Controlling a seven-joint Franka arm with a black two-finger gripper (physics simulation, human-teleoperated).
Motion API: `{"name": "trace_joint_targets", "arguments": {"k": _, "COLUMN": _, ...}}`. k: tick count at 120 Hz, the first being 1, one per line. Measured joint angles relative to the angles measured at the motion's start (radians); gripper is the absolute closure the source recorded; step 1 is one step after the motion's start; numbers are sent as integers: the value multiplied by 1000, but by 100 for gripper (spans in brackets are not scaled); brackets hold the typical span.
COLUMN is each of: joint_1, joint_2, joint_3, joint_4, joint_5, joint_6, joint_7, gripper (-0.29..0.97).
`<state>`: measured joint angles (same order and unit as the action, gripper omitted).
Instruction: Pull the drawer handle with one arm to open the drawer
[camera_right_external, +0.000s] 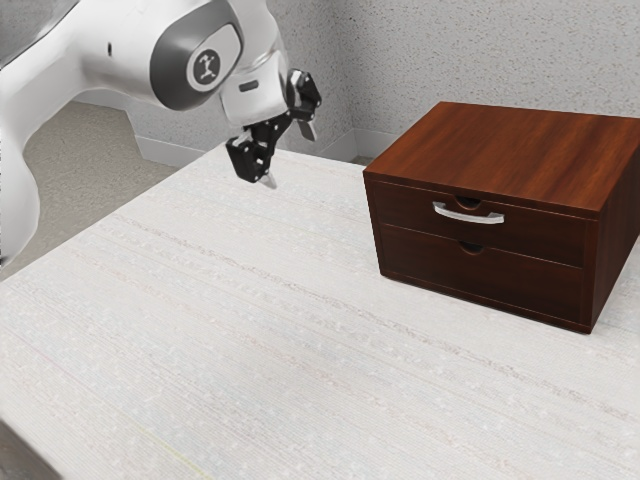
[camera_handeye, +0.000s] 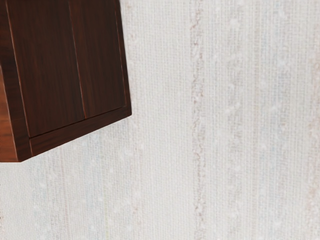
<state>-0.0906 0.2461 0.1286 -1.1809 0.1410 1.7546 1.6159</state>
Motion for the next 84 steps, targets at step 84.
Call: {"name": "trace_joint_targets", "arguments": {"k": 84, "joint_1": -31, "joint_2": 41, "joint_3": -53, "joint_4": -39, "joint_5": 66, "joint_6": 142, "joint_7": 68, "gripper": 20}}
